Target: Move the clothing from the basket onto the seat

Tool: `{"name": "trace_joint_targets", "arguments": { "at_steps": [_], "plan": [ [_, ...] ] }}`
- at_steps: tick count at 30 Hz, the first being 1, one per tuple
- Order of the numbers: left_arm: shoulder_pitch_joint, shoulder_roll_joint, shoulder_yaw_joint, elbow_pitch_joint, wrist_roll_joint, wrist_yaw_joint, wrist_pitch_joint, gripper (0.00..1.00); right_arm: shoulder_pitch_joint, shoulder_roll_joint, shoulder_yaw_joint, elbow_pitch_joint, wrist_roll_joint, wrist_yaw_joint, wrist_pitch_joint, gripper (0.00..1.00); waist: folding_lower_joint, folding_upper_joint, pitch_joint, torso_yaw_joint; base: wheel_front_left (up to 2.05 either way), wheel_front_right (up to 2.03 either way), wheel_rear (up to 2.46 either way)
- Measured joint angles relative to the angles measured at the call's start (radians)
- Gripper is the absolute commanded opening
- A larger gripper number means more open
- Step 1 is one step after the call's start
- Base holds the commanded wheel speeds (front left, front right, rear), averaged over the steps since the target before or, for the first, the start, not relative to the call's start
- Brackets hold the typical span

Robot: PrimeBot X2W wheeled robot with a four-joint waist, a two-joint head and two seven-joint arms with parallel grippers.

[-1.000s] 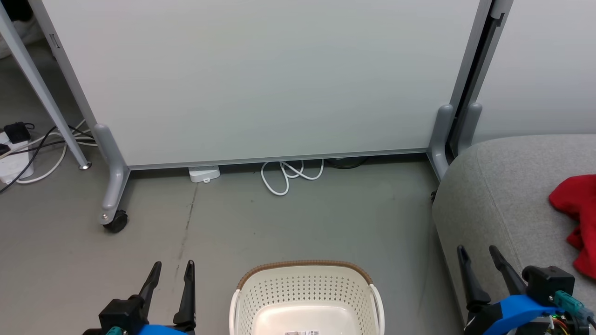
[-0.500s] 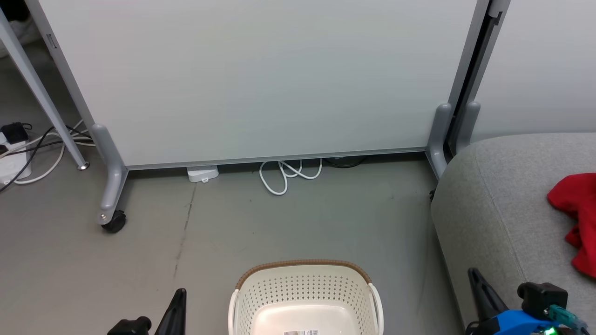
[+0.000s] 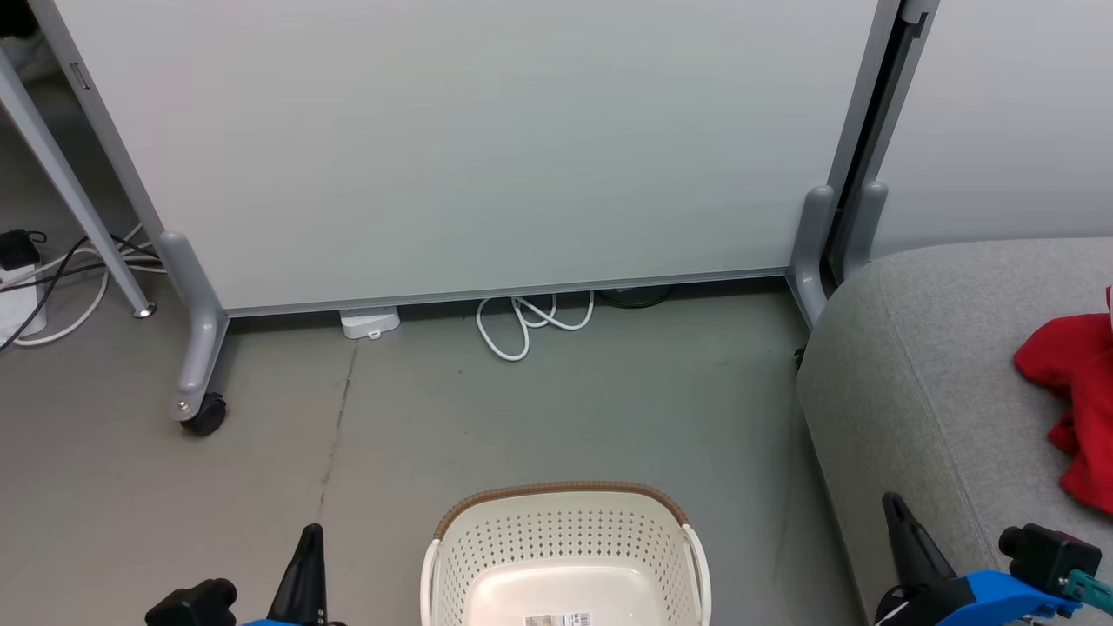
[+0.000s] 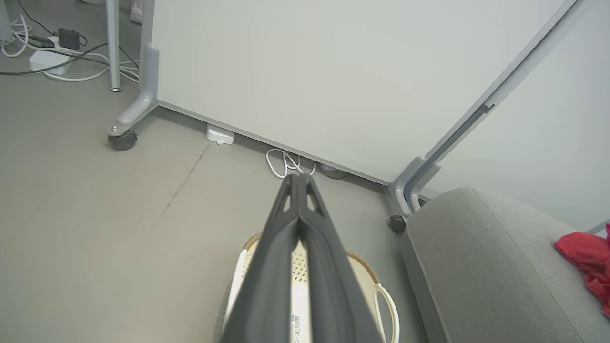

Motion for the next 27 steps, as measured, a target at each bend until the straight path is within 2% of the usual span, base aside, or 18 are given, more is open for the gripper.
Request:
{"name": "trace_joint_targets", "arguments": {
  "at_steps": [27],
  "plan": [
    [-0.045, -0.016, 0.075, -0.057, -0.365, 0.000, 0.101, 0.00, -0.036, 0.000, -0.011, -0.025, 0.389, 0.000, 0.050, 0.00, 0.0001, 0.0000, 0.015, -0.025, 0.00, 0.00, 0.00]
  ]
}}
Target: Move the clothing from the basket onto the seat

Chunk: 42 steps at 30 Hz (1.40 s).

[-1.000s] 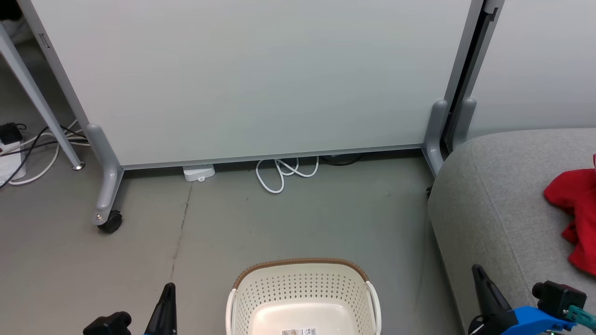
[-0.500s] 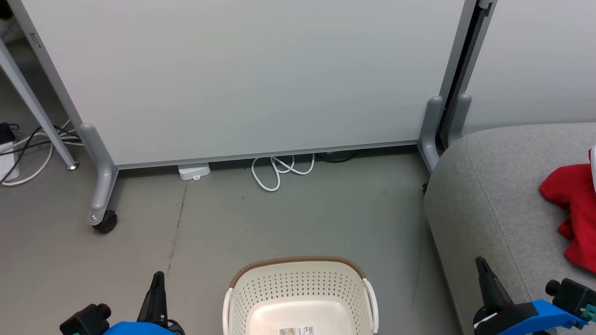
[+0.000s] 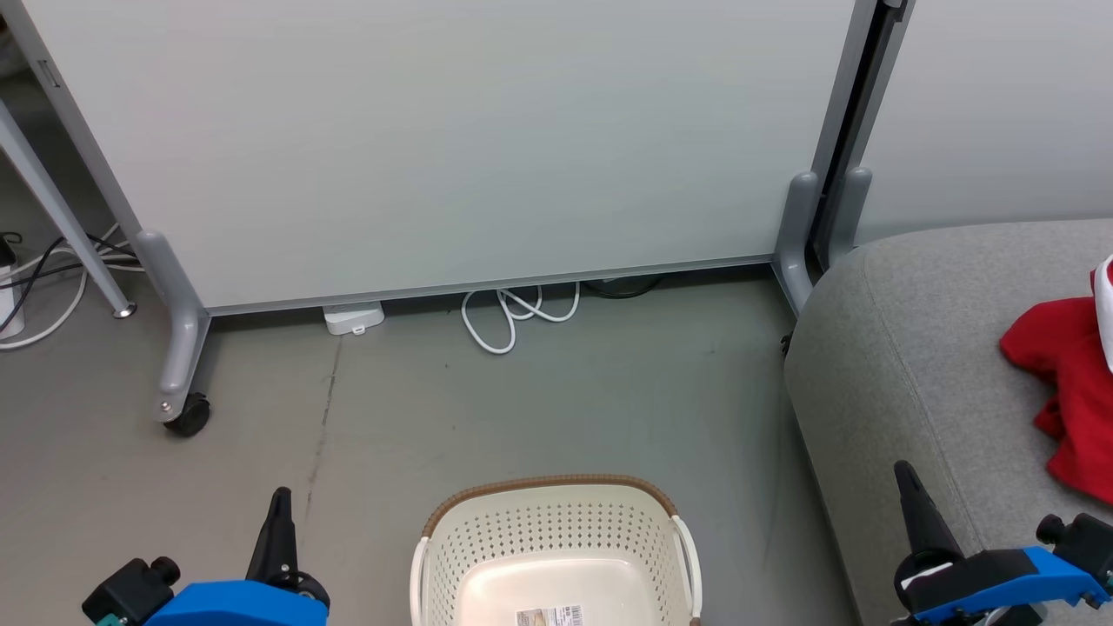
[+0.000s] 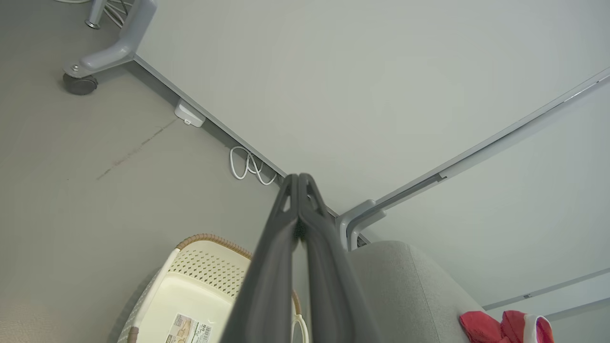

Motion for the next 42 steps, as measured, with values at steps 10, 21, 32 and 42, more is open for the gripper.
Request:
{"name": "trace_joint_targets", "arguments": {
  "at_steps": [10, 21, 32, 42],
  "plan": [
    [-0.017, -0.006, 0.020, -0.017, -0.112, 0.000, 0.033, 0.00, -0.011, 0.000, -0.004, -0.008, 0.120, 0.000, 0.017, 0.00, 0.0000, 0.0000, 0.006, -0.009, 0.00, 0.00, 0.00],
    [-0.033, -0.011, 0.043, -0.034, -0.223, 0.000, 0.064, 0.00, -0.022, 0.000, -0.008, -0.014, 0.239, 0.000, 0.032, 0.00, -0.0001, -0.0001, 0.012, -0.020, 0.00, 0.00, 0.00],
    [-0.043, -0.016, 0.065, -0.049, -0.322, 0.000, 0.089, 0.00, -0.033, -0.001, -0.011, -0.021, 0.347, 0.000, 0.044, 0.00, -0.0001, 0.0000, 0.018, -0.030, 0.00, 0.00, 0.00],
    [-0.057, -0.020, 0.079, -0.064, -0.406, 0.000, 0.115, 0.00, -0.043, -0.001, -0.013, -0.026, 0.434, 0.000, 0.057, 0.00, -0.0001, 0.0000, 0.024, -0.040, 0.00, 0.00, 0.00]
  ]
}}
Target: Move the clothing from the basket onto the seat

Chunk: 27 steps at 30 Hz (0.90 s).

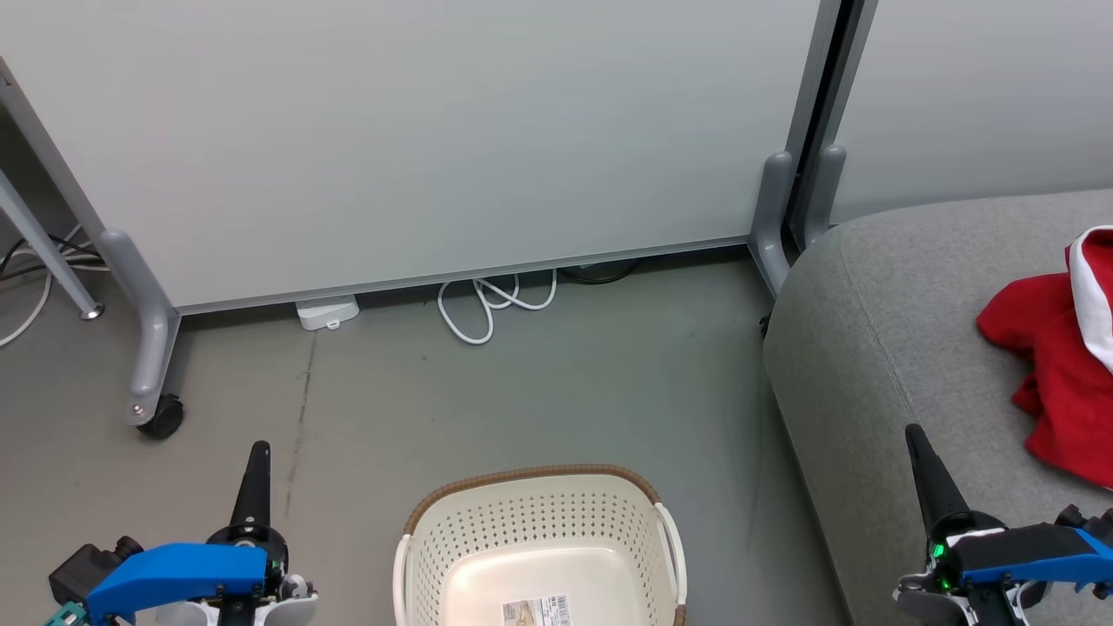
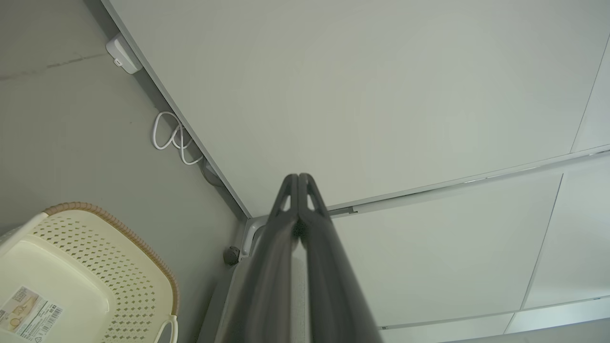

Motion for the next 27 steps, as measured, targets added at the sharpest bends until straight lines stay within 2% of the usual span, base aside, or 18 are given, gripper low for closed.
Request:
{"name": "trace_joint_targets", "arguments": {
  "at_steps": [27],
  "plan": [
    [-0.026, -0.008, 0.039, -0.030, -0.193, 0.000, 0.055, 0.00, -0.020, -0.001, -0.006, -0.014, 0.208, 0.000, 0.027, 0.00, -0.0001, 0.0000, 0.015, -0.025, 0.00, 0.00, 0.00]
  ]
}}
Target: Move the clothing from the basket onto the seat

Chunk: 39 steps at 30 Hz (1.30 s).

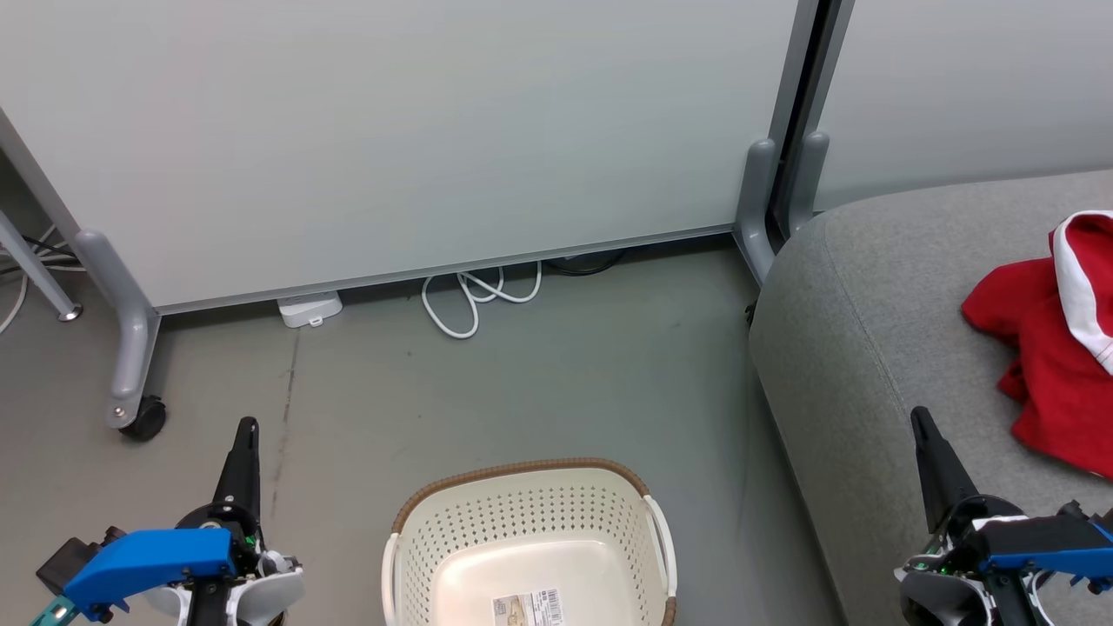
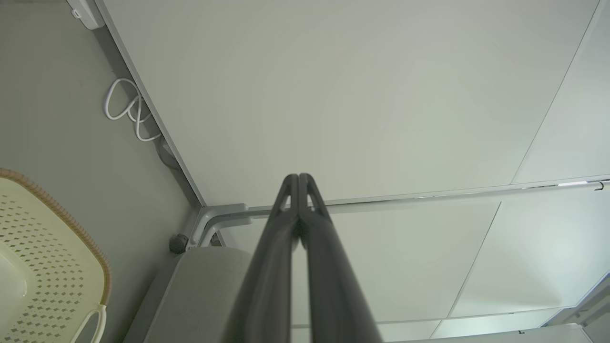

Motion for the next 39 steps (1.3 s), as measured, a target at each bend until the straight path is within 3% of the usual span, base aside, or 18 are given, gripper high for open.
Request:
{"name": "trace_joint_targets", "arguments": {
  "at_steps": [15, 39],
  "plan": [
    [-0.014, -0.004, 0.019, -0.014, -0.090, 0.000, 0.024, 0.00, -0.007, 0.000, -0.003, -0.006, 0.096, 0.000, 0.012, 0.00, 0.0000, 0.0000, 0.008, -0.014, 0.00, 0.00, 0.00],
    [-0.014, -0.004, 0.019, -0.014, -0.090, 0.000, 0.024, 0.00, -0.010, -0.001, -0.003, -0.006, 0.097, 0.000, 0.012, 0.00, 0.0000, 0.0000, 0.008, -0.014, 0.00, 0.00, 0.00]
  ]
}}
